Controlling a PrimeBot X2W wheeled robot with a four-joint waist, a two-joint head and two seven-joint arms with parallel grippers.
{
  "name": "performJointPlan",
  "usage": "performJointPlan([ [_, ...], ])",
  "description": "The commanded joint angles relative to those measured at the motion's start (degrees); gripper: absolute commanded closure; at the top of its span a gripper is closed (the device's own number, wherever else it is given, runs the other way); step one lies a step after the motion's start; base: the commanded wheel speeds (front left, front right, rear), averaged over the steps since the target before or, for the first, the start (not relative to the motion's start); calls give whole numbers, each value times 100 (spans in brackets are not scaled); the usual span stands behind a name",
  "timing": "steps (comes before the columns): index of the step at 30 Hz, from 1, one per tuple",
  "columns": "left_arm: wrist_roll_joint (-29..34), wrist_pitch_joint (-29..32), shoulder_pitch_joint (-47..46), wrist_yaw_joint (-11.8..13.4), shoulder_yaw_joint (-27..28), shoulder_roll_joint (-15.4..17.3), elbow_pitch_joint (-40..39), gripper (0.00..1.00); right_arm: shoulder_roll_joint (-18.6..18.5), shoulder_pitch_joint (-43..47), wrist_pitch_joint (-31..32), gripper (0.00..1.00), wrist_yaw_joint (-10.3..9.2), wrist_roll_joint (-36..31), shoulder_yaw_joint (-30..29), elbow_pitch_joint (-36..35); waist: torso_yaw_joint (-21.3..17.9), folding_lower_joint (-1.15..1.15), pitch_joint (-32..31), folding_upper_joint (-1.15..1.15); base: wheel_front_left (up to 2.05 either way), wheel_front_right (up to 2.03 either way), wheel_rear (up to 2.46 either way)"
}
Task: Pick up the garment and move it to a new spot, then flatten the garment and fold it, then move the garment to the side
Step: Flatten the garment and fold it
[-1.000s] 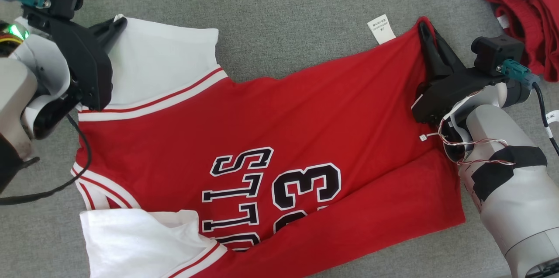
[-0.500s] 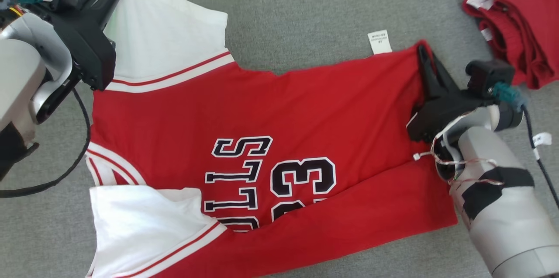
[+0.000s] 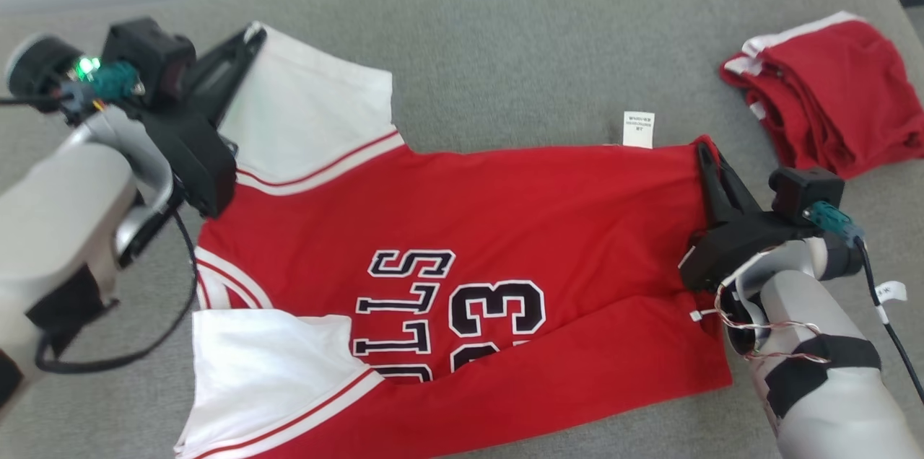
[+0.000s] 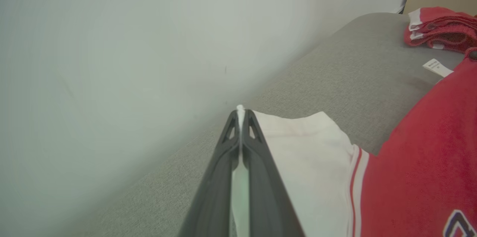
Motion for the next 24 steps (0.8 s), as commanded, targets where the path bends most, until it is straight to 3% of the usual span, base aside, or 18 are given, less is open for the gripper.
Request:
performJointPlan([
  [1, -18, -49, 132, 13, 4, -14, -46, 100, -22, 108, 4, 100, -18, -37, -44, -63, 163, 0, -323, -1, 0, 0, 0],
  [4, -79, -68, 287, 13, 116, -45, -152, 100, -50, 265, 3, 100, -18, -100, -129, -180, 275, 0, -475, -1, 0, 0, 0],
  [10, 296, -63, 903, 13, 951, -48, -619, 100, -126, 530, 4, 100, -18, -23, -166, -410, 502, 0, -735, -1, 0, 0, 0],
  [18, 945, -65, 2486, 44, 2298, -239, -1337, 100, -425, 1106, 3, 100, -18, 231, -32, -828, 708, 0, -1020, -1, 0, 0, 0],
  [24, 1319, -65, 3564, 31, 2951, -522, -1685, 100, -537, 1565, 3, 100, -18, 395, -2, -1033, 794, 0, -1183, -1, 0, 0, 0],
])
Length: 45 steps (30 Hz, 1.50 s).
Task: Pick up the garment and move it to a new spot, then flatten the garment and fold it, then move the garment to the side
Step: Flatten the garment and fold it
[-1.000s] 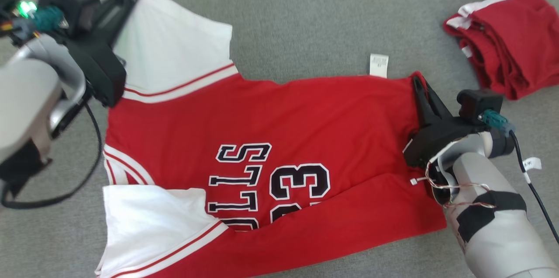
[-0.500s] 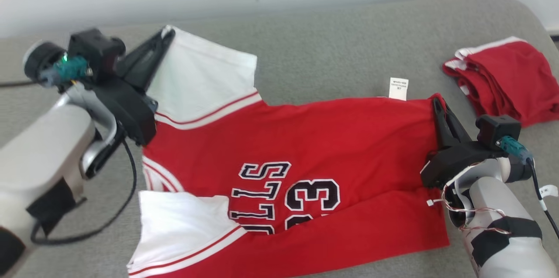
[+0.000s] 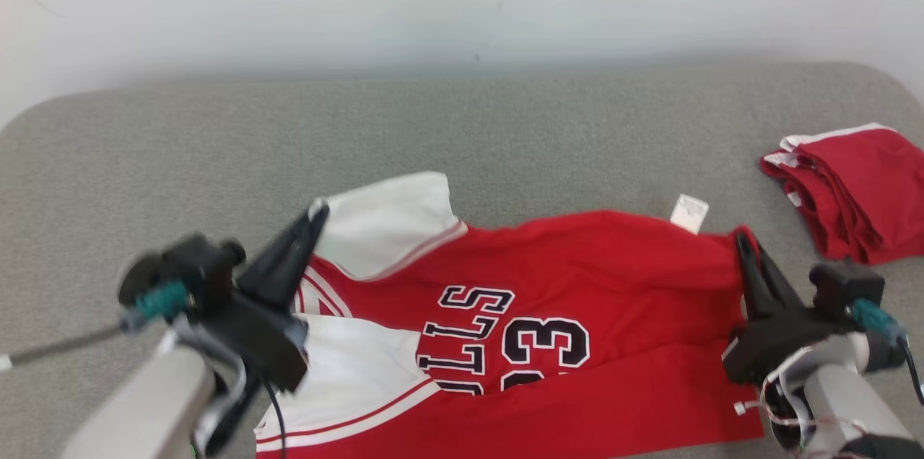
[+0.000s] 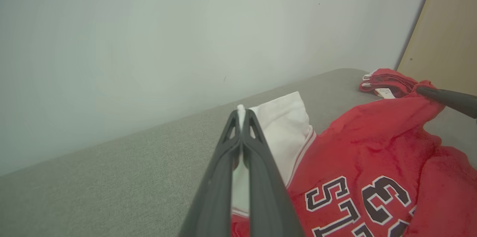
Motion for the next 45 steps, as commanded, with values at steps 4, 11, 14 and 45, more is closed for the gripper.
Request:
performJointPlan([
  [4, 316, -16, 929, -1, 434, -324, -246, 100, -55, 412, 4, 100, -18, 153, 33, -16, 140, 1, -175, 1, 0, 0, 0],
  [11, 574, -16, 1991, -10, 912, -782, -428, 100, -2, 817, 4, 100, -18, 150, -111, 38, 232, 1, -221, 1, 0, 0, 0],
  [14, 590, -16, 2296, -11, 914, -902, -463, 100, 27, 910, 4, 100, -18, 123, -183, 39, 250, 1, -241, 1, 0, 0, 0],
  [45, 589, -17, 3372, -13, 1450, -1284, 105, 0, 44, 1610, 3, 3, -18, -392, -745, -471, 289, 1, -310, 1, 0, 0, 0],
])
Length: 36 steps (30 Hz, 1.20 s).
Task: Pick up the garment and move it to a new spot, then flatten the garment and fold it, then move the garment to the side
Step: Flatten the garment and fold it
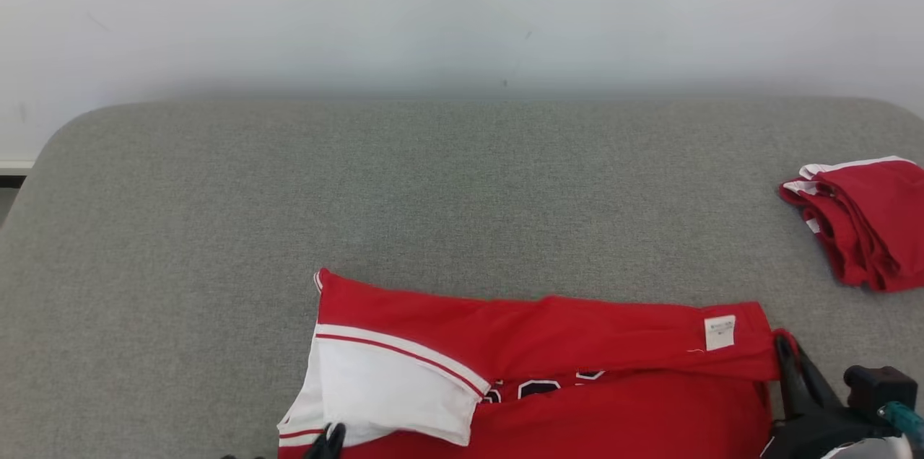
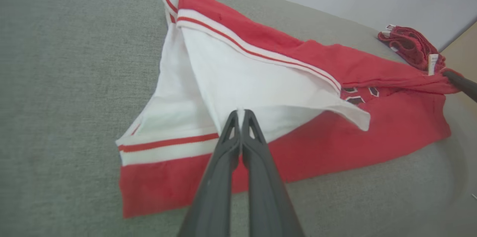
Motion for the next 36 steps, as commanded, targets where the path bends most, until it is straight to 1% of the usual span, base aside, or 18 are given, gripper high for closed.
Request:
performJointPlan([
  [1, 100, -17, 118, 6, 78, -9, 57, 0, 16, 8, 3, 0, -18, 21, -65, 2, 10, 0, -1, 0, 0, 0, 0],
  [3, 214, -17, 137, 6, 359, -54, 134, 0, 15, 9, 4, 0, -18, 31, -216, -89, 25, 0, -4, 0, 0, 0, 0],
  [8, 846, -17, 325, 6, 1083, -299, 125, 0, 120, 196, 4, 0, -18, 68, -606, -504, 40, 0, -37, 0, 0, 0, 0],
  [10, 1066, -17, 374, 6, 1324, -423, 88, 0, 172, 249, 4, 0, -18, 110, -567, -541, 43, 0, -58, 0, 0, 0, 0],
  [16, 1579, -17, 546, 6, 1757, -756, -31, 0, 246, 297, 4, 0, -18, 321, -253, -208, 61, 0, -150, 0, 0, 0, 0],
  [20, 1712, -17, 622, 6, 1837, -888, -60, 0, 272, 229, 3, 0, -18, 390, -179, 32, 76, 0, -172, 0, 0, 0, 0],
  [24, 1747, -17, 653, 6, 1797, -952, -111, 0, 262, 67, 3, 0, -18, 541, -1, 473, 122, 0, -104, 0, 0, 0, 0],
  [32, 1673, -17, 553, 6, 1712, -902, -104, 0, 230, -194, 4, 0, -18, 639, 162, 993, 178, 0, 39, 0, 0, 0, 0],
  [36, 1590, -17, 495, 7, 1607, -865, -66, 0, 346, -302, 34, 0, -18, 747, 441, 1417, 200, 0, 79, 0, 0, 0, 0],
])
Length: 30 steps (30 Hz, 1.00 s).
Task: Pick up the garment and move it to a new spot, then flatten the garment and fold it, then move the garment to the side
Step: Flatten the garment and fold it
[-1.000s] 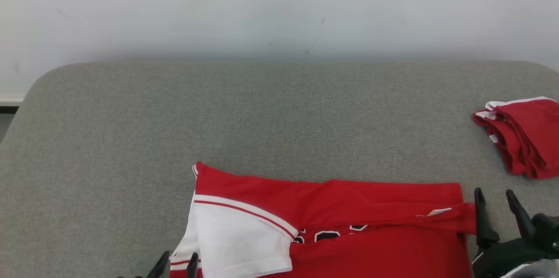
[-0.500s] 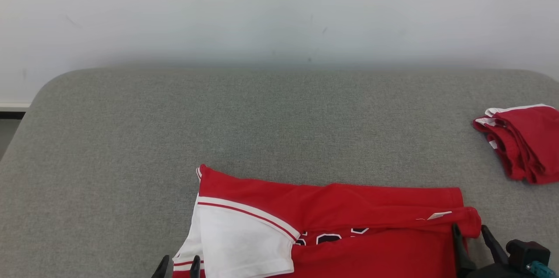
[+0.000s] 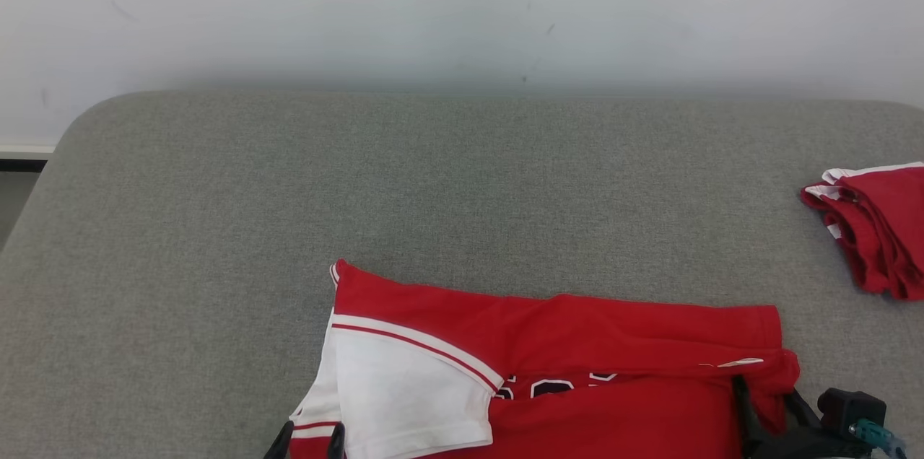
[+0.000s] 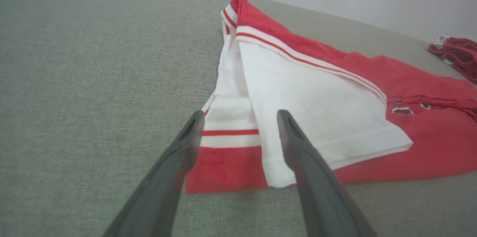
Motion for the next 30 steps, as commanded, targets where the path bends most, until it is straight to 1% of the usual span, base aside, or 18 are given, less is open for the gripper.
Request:
performJointPlan([
  [1, -40, -17, -56, 6, -6, 39, 1, 0, 88, -9, 43, 0, -16, 64, 125, 155, 9, 0, 19, 0, 0, 0, 0],
  [2, -40, -17, -56, 6, -6, 39, 1, 0, 88, -9, 43, 0, -16, 64, 125, 155, 9, 0, 19, 0, 0, 0, 0],
  [3, -53, -17, -63, 6, -14, 40, -5, 0, 87, -47, 46, 11, -16, 112, 201, 221, 13, 0, 34, 0, 0, 0, 0],
  [4, -64, -17, -68, 6, -22, 39, -8, 0, 95, -65, 55, 52, -16, 169, 282, 273, 15, 0, 43, 0, 0, 0, 0],
  [5, -79, -17, -71, 6, -38, 46, -5, 0, 89, -91, 56, 81, -15, 225, 350, 320, 16, 0, 52, 0, 0, 0, 0],
  [6, -85, -17, -77, 7, -55, 58, -1, 0, 71, -118, 57, 100, -16, 284, 410, 354, 18, 0, 60, 0, 0, 0, 0],
  [9, -106, -17, -104, 6, -75, 75, -2, 0, -3, -175, 50, 100, -17, 419, 502, 375, 19, 0, 82, 0, 0, 0, 0],
  [12, -122, -17, -111, 6, -82, 74, -11, 0, -133, -255, 44, 100, -20, 458, 392, 227, 7, 0, 98, 0, 0, 0, 0],
  [14, -134, -17, -109, 6, -88, 60, -2, 0, -228, -282, 30, 100, -20, 395, 223, 98, -4, 0, 106, 0, 0, 0, 0],
  [16, -148, -17, -124, 6, -88, 50, 13, 0, -271, -286, 17, 100, -20, 305, -68, -38, -17, 0, 107, 0, 0, 0, 0],
  [18, -150, -17, -134, 6, -89, 35, 25, 0, -239, -257, 13, 100, -19, 135, -325, -215, -28, 0, 103, 0, 0, 0, 0],
  [20, -163, -17, -140, 6, -96, 29, 39, 0, -102, -198, 14, 100, -17, -11, -432, -480, -40, 0, 93, 0, 0, 0, 0],
  [22, -169, -17, -135, 6, -94, 29, 57, 0, -34, -131, 14, 100, -16, -142, -382, -866, -60, 0, 77, 0, 0, 0, 0],
  [25, -157, -17, -102, 6, -81, 26, 72, 0, 45, 31, 14, 100, -16, -226, -133, -1482, -112, 0, 50, 0, 0, 0, 0],
  [27, -154, -17, -87, 6, -91, 15, 81, 0, 73, 101, 14, 100, -17, -193, 124, -1833, -143, 0, 29, 0, 0, 0, 0],
  [30, -142, -17, -92, 6, -135, 11, 69, 0, 49, 179, 14, 100, -16, -35, 685, -2215, -170, 0, -6, 0, 0, 0, 0],
])
